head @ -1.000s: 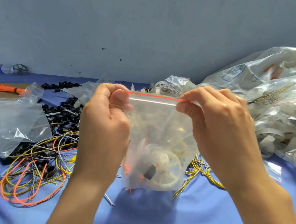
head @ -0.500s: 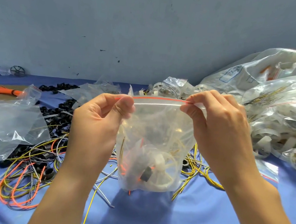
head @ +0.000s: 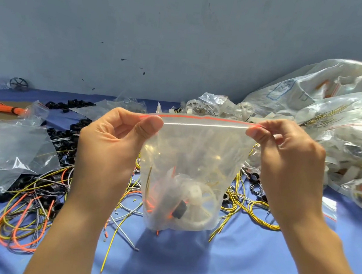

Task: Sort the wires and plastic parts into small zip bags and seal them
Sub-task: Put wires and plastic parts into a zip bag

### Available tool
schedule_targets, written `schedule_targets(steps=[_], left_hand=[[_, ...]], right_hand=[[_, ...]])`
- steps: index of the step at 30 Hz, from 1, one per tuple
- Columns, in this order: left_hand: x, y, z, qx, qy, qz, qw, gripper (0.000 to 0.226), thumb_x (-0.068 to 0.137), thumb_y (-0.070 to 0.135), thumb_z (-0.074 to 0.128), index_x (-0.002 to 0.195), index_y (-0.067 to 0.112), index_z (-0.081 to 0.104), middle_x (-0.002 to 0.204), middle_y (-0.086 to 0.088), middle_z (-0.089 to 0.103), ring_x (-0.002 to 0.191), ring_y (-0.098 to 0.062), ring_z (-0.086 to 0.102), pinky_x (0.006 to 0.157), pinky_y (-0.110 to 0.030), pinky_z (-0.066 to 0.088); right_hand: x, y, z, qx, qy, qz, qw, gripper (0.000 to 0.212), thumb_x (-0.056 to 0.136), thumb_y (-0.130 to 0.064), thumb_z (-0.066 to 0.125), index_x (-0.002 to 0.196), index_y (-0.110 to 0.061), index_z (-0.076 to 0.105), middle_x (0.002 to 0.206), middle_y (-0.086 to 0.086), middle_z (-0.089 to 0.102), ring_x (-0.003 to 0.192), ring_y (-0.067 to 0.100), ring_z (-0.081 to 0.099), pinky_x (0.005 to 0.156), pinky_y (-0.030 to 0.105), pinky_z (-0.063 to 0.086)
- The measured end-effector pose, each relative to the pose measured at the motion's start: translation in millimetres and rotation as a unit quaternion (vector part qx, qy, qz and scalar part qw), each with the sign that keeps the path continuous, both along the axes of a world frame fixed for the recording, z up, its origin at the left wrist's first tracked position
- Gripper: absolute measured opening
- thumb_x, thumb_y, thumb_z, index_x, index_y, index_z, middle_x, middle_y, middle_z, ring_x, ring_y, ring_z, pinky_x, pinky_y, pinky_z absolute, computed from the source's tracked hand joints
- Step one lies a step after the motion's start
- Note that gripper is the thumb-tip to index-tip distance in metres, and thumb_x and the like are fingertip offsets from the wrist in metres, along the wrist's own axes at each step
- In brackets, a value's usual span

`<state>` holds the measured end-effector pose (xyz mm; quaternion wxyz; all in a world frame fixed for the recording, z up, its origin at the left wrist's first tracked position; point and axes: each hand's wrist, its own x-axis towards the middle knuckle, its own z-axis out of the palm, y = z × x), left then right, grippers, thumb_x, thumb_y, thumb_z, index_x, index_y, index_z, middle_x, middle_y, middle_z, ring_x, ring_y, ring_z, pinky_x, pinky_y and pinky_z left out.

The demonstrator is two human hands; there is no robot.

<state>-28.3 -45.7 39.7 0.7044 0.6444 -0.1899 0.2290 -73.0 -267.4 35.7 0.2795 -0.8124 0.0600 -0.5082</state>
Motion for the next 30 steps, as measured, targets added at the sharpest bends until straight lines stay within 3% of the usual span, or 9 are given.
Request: schedule_targets(steps=[3,8,11,14,16,20,26,28,30], left_hand=[[6.6,4.4,-13.2,0.073,0.067,-0.124,0.987,0.068,0.055,0.074,0.074,0.096,0.020,0.068,0.094,0.007,0.075,0.087,-0.005,0.068,0.079,-0.017,0.052],[-0.4,2.7,-38.1,0.256,0.138,-0.392,0.873,0.094,0.057,0.071,0.077,0.139,0.047,0.039,0.141,0.029,0.047,0.132,0.008,0.041,0.100,-0.012,0.040],[-4.3,-6.8,-57.1,0.368,0.126,-0.296,0.872,0.080,0.063,0.063,0.078,0.132,0.057,0.039,0.130,0.036,0.050,0.120,0.015,0.046,0.093,-0.007,0.041],[-3.4,-13.2,-75.7,0.411,0.082,-0.191,0.888,0.032,0.080,0.044,0.070,0.110,0.039,0.060,0.088,0.016,0.066,0.071,0.002,0.057,0.068,-0.025,0.049],[-1.8,-14.9,-86.6,0.395,0.099,-0.142,0.902,0.015,0.087,0.042,0.067,0.101,0.036,0.065,0.070,0.012,0.063,0.056,-0.001,0.048,0.056,-0.022,0.043],[3.0,-26.3,-96.3,0.324,0.114,-0.137,0.929,0.005,0.088,0.034,0.069,0.088,0.037,0.072,0.071,0.010,0.069,0.061,-0.004,0.058,0.059,-0.015,0.045],[11.4,-60.5,-91.4,0.079,0.221,-0.105,0.966,0.022,0.079,0.035,0.070,0.079,0.014,0.076,0.076,-0.005,0.075,0.068,-0.017,0.071,0.062,-0.019,0.054],[11.4,-79.5,-83.2,-0.001,0.252,-0.124,0.960,0.016,0.083,0.034,0.068,0.088,0.022,0.078,0.090,-0.007,0.076,0.081,-0.021,0.074,0.075,-0.032,0.059],[10.3,-103.0,-72.9,-0.074,0.274,-0.158,0.946,0.022,0.088,0.033,0.063,0.092,0.018,0.078,0.096,-0.007,0.076,0.085,-0.018,0.074,0.069,-0.030,0.060]], right_hand=[[-1.6,-4.7,-2.3,0.041,0.004,-0.001,0.999,0.011,0.092,-0.036,0.065,0.089,-0.026,0.068,0.078,-0.005,0.064,0.073,0.023,0.058,0.066,0.036,0.040],[-3.5,-10.6,-0.8,0.077,0.007,-0.009,0.997,0.015,0.088,-0.047,0.066,0.084,-0.032,0.063,0.074,-0.012,0.063,0.072,0.019,0.060,0.067,0.037,0.045],[-1.9,-12.3,-1.1,0.089,0.011,-0.017,0.996,0.021,0.086,-0.053,0.066,0.083,-0.032,0.063,0.071,-0.018,0.060,0.069,0.013,0.059,0.064,0.033,0.042],[0.3,-14.9,-2.0,0.104,0.004,-0.008,0.995,0.024,0.086,-0.051,0.066,0.085,-0.028,0.065,0.075,-0.014,0.062,0.070,0.013,0.059,0.066,0.033,0.044],[1.1,-14.8,-2.1,0.111,0.002,0.000,0.994,0.023,0.086,-0.051,0.066,0.086,-0.028,0.065,0.075,-0.015,0.062,0.071,0.010,0.058,0.066,0.030,0.042],[4.5,-17.0,0.2,0.162,-0.011,0.054,0.985,0.016,0.087,-0.046,0.067,0.085,-0.030,0.067,0.071,-0.020,0.064,0.068,-0.001,0.059,0.062,0.014,0.041],[7.5,-39.3,-8.7,0.227,-0.005,0.076,0.971,0.022,0.098,-0.035,0.056,0.120,-0.035,0.059,0.094,-0.013,0.067,0.081,0.004,0.063,0.077,0.032,0.053],[8.9,-58.3,-12.9,0.351,0.006,0.117,0.929,0.023,0.099,-0.026,0.054,0.120,-0.032,0.058,0.098,-0.007,0.070,0.083,0.011,0.067,0.074,0.027,0.055],[5.9,-81.5,-17.3,0.515,0.001,0.168,0.840,0.022,0.099,-0.019,0.051,0.119,-0.026,0.060,0.094,-0.006,0.073,0.075,0.011,0.065,0.063,0.021,0.051]])
